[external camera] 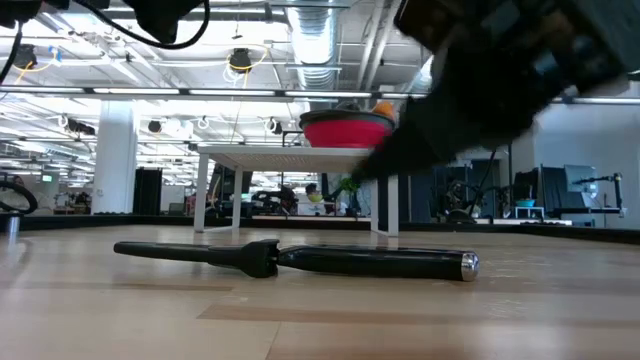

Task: Pick & Place Fruit
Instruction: Put the black knife on the shelf, then return to Home Position

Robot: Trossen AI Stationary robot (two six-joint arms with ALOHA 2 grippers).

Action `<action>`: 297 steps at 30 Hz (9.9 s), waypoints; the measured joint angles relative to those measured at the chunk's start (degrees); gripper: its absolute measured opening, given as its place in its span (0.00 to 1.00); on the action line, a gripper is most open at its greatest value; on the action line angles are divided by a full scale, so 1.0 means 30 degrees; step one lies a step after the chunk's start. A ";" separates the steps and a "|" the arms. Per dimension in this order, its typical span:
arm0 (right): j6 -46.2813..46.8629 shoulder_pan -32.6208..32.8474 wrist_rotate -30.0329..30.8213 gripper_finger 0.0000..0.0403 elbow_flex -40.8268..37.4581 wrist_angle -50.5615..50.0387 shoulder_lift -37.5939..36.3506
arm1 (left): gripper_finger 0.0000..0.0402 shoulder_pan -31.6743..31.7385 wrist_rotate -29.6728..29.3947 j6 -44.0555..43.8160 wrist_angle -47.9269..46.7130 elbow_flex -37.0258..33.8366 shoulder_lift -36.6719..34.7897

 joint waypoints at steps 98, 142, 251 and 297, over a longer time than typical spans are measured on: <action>-0.7885 -0.2324 -1.2771 0.24 0.1269 1.7639 0.0217 | 0.73 0.0838 0.5648 0.4466 0.6577 0.8480 0.9034; -0.5722 -0.2302 -0.8887 0.26 0.0621 1.5930 0.0217 | 0.25 0.0874 0.6241 0.4705 0.3991 0.8480 0.8845; -0.2424 -0.0925 -0.0494 0.27 0.0628 0.4811 -0.1677 | 0.34 2.4006 0.7866 -0.9823 -1.0312 0.6725 0.5260; -0.3819 -0.0244 -0.0538 0.27 -0.2777 1.1221 -0.1655 | 0.08 1.2431 0.9624 -0.4923 -0.9908 -0.3090 -1.0749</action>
